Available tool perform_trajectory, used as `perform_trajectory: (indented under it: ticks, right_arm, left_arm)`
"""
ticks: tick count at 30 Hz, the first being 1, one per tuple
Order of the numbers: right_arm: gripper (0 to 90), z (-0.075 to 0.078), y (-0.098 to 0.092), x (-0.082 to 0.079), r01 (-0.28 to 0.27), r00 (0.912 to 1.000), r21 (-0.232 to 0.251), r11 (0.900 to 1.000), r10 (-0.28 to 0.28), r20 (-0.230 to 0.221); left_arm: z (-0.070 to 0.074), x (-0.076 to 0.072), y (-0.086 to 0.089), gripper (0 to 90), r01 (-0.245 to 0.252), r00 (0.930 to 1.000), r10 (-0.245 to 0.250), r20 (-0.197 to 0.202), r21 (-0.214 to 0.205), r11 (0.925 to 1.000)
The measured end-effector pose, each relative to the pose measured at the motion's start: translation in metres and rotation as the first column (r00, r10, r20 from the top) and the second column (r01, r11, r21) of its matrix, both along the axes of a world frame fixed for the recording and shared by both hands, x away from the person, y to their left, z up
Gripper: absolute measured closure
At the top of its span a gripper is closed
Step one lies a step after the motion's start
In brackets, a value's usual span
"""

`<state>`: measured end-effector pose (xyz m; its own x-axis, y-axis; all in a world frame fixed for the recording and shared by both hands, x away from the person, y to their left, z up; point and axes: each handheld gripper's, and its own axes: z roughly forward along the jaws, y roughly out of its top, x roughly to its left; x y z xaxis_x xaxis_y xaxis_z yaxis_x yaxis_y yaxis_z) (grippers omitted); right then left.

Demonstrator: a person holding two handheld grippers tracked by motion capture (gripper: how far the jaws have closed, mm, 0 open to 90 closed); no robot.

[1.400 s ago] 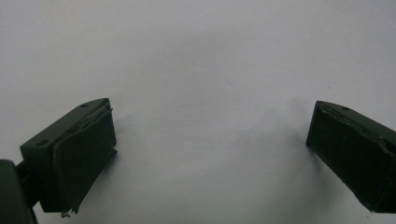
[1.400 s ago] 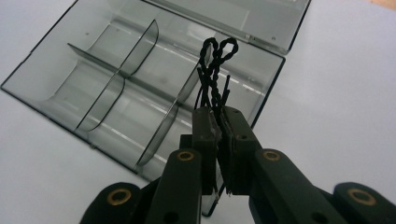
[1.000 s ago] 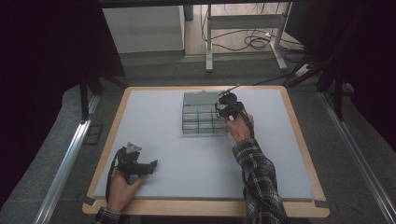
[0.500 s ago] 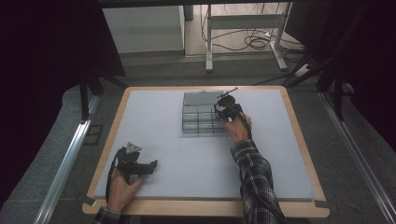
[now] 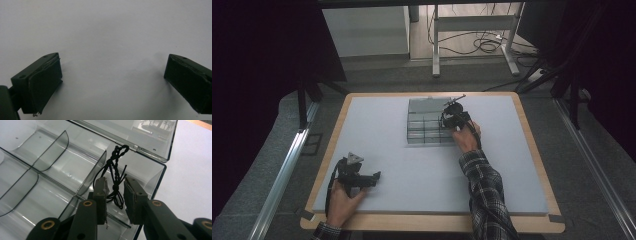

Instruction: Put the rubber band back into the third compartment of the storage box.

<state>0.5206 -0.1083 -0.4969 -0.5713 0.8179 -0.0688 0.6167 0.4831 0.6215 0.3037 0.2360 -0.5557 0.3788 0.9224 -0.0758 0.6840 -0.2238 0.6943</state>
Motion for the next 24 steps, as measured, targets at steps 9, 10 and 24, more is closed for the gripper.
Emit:
perform_trajectory:
  ticks: [9,10,24]
  right_arm:
    - [60.8,0.007,-0.003,-0.006,-0.027,0.9996,0.019,0.9995,0.027,0.014]
    - [59.6,0.008,-0.003,-0.007,-0.031,0.9994,0.022,0.9993,0.03,0.016]
    - [40.0,0.016,-0.005,-0.019,-0.041,0.9975,0.035,0.9986,0.038,0.058]
  left_arm:
    - [0.0,0.0,0.0,1.5,0.0,1.0,0.0,0.0,0.001,1.0]
    - [0.0,0.0,0.0,1.5,0.0,1.0,0.0,0.0,0.002,1.0]
    - [0.0,0.0,0.0,1.5,0.0,1.0,0.0,0.001,0.003,1.0]
